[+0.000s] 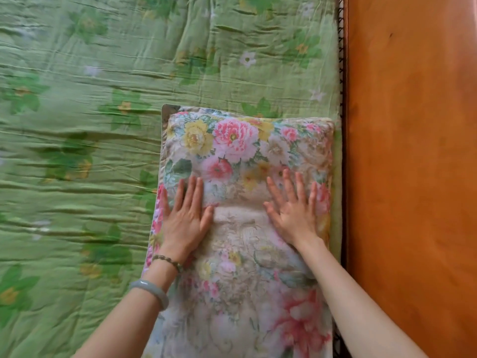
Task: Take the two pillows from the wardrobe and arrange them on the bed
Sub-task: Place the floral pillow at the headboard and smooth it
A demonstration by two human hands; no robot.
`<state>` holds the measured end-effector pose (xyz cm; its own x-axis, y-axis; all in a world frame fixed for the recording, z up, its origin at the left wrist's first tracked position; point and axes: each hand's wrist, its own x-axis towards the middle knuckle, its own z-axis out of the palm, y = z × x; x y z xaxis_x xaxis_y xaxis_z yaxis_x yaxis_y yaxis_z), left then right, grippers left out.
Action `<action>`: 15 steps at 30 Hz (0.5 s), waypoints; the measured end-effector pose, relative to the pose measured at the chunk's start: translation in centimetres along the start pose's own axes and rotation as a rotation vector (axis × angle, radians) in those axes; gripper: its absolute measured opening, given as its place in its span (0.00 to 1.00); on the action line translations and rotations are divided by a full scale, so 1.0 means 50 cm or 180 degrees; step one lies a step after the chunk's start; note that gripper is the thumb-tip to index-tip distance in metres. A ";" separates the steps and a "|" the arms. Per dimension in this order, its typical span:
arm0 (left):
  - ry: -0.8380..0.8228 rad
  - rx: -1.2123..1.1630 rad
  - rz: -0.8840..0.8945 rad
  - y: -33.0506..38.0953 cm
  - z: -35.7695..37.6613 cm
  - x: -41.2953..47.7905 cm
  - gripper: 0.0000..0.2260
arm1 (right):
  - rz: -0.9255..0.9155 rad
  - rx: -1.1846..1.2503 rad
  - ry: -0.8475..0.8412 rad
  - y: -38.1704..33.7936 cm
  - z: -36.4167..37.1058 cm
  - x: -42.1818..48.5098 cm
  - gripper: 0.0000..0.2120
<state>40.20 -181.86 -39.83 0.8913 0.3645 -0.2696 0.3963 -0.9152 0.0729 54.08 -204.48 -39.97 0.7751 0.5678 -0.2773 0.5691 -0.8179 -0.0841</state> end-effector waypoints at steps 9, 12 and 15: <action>-0.0117 0.0239 -0.0290 -0.130 -0.007 -0.037 0.32 | 0.1334 0.0597 -0.0062 0.095 -0.030 -0.057 0.29; 0.0276 -0.0092 -0.0071 -0.055 -0.038 -0.058 0.30 | 0.1179 0.0692 0.0663 -0.013 -0.062 -0.081 0.29; 0.0433 -0.0263 0.0367 0.049 -0.040 -0.101 0.29 | 0.0158 0.0976 0.0643 -0.149 -0.052 -0.118 0.28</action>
<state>37.13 -185.61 -36.37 0.9512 0.2831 -0.1230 0.3017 -0.9371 0.1758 45.99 -201.49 -35.22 0.8557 0.5084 -0.0964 0.4443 -0.8174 -0.3667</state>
